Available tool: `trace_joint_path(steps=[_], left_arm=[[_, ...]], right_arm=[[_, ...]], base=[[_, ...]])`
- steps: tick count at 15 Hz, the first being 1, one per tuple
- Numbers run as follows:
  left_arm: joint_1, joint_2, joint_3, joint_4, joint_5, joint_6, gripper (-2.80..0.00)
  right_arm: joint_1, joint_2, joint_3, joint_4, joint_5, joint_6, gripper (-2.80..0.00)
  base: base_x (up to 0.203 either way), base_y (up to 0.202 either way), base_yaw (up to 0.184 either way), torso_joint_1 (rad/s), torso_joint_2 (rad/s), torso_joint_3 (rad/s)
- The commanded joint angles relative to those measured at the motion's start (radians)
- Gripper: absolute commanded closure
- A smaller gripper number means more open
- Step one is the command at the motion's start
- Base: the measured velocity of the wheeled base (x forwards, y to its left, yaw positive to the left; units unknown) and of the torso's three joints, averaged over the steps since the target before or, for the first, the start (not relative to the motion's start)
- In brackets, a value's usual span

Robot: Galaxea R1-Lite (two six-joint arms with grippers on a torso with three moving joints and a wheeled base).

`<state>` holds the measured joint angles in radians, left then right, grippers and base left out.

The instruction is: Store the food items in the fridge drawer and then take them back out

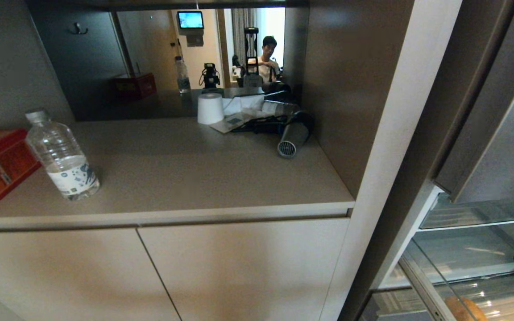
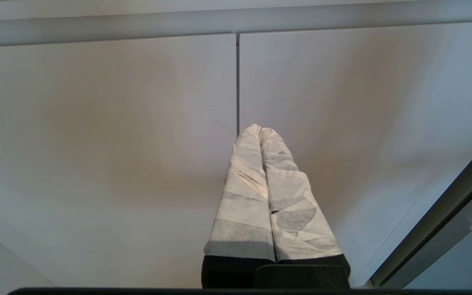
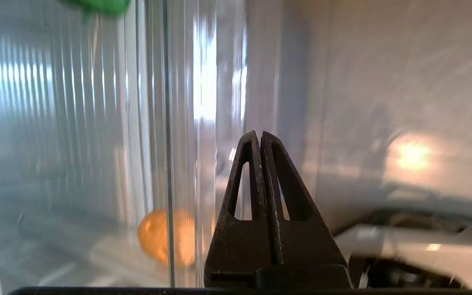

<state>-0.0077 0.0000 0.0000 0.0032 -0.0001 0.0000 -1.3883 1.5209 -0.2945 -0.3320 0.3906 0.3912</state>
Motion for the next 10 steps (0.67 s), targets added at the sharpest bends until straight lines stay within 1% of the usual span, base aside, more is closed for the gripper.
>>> trace_joint_path(steps=[1,4,6,10], left_arm=[[0.0,0.002,0.0,0.0,0.0,0.0,0.0],[0.0,0.002,0.0,0.0,0.0,0.0,0.0],[0.0,0.002,0.0,0.0,0.0,0.0,0.0],[0.0,0.002,0.0,0.0,0.0,0.0,0.0]], right_arm=[[-0.001,0.134,-0.023,-0.002,0.031,-0.012,0.0],[0.01,0.262,-0.126,-0.001,0.092,-0.046,0.0],[0.055,0.31,-0.165,0.001,0.107,-0.05,0.0],[0.155,0.365,-0.175,0.0,0.116,-0.042,0.0]], base=[[0.0,0.0,0.0,0.0,0.0,0.0],[0.0,0.0,0.0,0.0,0.0,0.0],[0.0,0.0,0.0,0.0,0.0,0.0],[0.0,0.0,0.0,0.0,0.0,0.0]])
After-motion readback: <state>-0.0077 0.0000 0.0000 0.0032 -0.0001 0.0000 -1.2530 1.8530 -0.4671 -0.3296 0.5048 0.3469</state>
